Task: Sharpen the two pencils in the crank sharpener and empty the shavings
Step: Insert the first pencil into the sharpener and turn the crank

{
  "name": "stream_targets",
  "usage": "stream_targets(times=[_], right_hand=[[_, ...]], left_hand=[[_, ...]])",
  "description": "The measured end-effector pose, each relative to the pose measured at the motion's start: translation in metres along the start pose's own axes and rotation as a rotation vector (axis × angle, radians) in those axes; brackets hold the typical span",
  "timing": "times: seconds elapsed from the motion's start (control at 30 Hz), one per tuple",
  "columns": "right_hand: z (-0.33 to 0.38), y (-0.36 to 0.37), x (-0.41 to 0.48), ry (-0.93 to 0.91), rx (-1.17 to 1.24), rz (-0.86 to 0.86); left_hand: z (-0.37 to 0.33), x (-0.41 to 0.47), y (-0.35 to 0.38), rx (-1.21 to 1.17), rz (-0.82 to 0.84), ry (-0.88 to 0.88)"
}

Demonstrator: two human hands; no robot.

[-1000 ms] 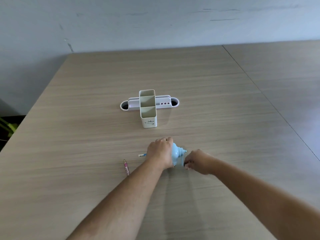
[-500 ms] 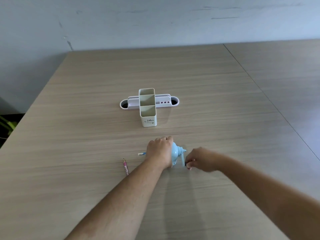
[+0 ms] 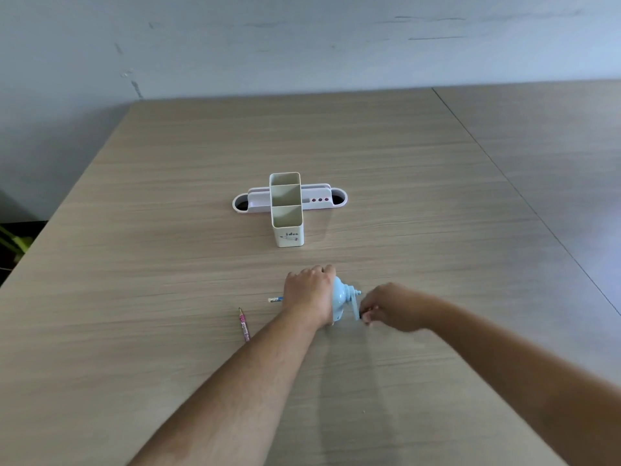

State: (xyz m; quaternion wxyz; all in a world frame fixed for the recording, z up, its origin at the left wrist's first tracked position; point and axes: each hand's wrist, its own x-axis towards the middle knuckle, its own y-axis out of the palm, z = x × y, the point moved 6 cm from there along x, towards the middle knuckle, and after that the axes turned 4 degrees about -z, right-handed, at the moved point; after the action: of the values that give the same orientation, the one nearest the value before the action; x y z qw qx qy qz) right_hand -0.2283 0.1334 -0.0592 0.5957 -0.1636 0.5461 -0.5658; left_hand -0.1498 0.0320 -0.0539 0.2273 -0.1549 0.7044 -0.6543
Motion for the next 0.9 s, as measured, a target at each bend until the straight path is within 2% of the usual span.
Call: stream_targets(times=[0.07,0.13,0.27,0.33,0.4,0.47,0.57,0.67,0.8,0.9], right_hand=[[-0.001,-0.038,0.01,-0.029,-0.012,-0.114],[-0.007,-0.057,0.029,0.023,-0.075,-0.234],[-0.015,-0.02,0.05,0.161,-0.105,-0.353],[-0.01,0.008,0.035,0.165,-0.136,-0.31],[-0.005,0.025,0.014,0.111,-0.118,-0.189],[0.002,0.007,-0.002,0.028,-0.129,-0.133],[0.004,-0.048,0.009,-0.004,-0.165,-0.278],[-0.005,-0.054,0.035,0.091,-0.158,-0.378],[-0.012,0.0,0.039,0.199,-0.176,-0.347],[-0.002,0.026,0.011,0.108,-0.172,-0.226]], left_hand=[[0.001,0.0,-0.001,0.015,-0.009,0.011],[0.001,-0.001,0.0,0.014,0.013,0.021],[0.001,0.0,0.0,0.007,0.01,-0.001],[0.001,0.0,0.001,-0.001,0.007,-0.012],[0.0,0.0,-0.001,0.003,0.007,-0.015],[0.0,0.0,-0.001,-0.002,0.007,-0.01],[0.001,-0.001,-0.002,0.025,-0.023,0.006],[0.002,-0.002,0.001,0.018,0.002,0.006],[0.001,-0.001,-0.001,0.001,-0.006,-0.026],[0.001,-0.002,0.0,0.0,0.004,-0.043]])
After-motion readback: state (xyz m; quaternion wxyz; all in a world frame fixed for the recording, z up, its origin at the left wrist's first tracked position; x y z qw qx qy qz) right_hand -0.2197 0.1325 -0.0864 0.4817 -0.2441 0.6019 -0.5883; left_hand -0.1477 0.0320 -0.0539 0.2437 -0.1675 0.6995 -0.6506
